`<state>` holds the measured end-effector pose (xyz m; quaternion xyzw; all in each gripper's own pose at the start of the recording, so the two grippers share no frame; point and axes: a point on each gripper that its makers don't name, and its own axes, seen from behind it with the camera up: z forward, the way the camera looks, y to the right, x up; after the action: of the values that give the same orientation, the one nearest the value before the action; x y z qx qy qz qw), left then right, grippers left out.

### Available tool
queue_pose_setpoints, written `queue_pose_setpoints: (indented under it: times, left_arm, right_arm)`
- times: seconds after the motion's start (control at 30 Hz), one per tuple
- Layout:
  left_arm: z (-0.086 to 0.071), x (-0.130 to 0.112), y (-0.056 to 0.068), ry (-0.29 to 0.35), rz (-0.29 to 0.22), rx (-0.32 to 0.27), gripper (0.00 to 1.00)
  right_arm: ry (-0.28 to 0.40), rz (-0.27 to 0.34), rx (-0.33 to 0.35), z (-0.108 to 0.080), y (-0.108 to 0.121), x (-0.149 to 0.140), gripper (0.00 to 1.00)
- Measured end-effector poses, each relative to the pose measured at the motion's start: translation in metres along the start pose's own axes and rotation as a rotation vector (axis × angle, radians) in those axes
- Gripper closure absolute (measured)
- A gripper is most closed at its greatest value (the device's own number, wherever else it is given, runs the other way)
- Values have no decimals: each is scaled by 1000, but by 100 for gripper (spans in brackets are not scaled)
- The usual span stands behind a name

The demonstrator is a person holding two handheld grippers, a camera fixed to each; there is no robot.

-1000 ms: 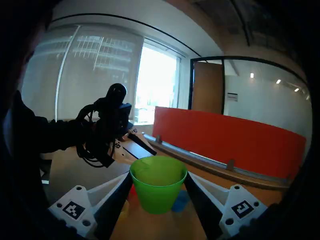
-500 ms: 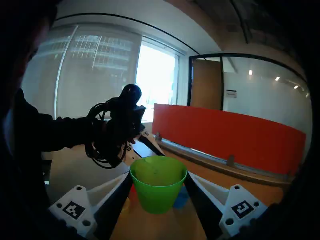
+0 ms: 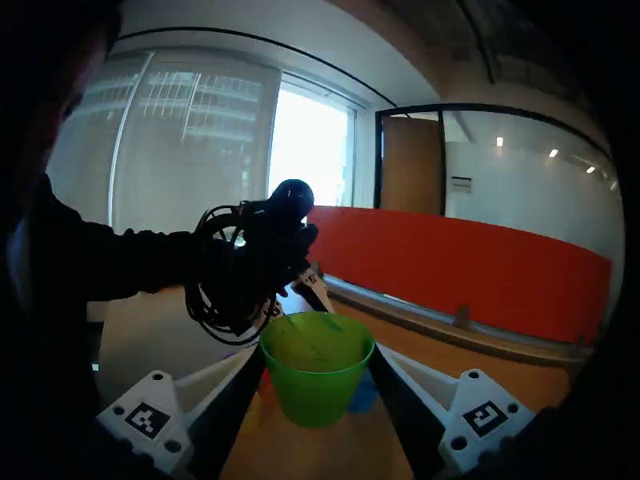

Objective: Pour water

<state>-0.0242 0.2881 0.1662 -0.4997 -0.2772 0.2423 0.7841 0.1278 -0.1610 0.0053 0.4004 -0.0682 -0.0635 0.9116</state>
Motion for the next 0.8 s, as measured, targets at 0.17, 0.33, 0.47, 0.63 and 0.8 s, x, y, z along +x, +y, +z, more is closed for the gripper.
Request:
queue_pose_setpoints:
  times: [0.17,0.33,0.47,0.63,0.8]
  left_arm:
    - [12,-3,0,-39,17,-15,4]
    - [24,-6,4,-73,29,-40,4]
    - [33,-11,8,-108,28,-64,4]
    - [43,-13,10,-139,20,-81,4]
    - [50,-13,14,-165,16,-98,4]
  right_arm:
    - [-4,-2,3,0,-1,-3,8]
    - [-6,-1,5,1,-1,-4,8]
    - [-7,2,7,2,-2,-5,8]
    - [-6,5,12,4,-5,-6,8]
    - [-5,6,14,3,-5,-7,8]
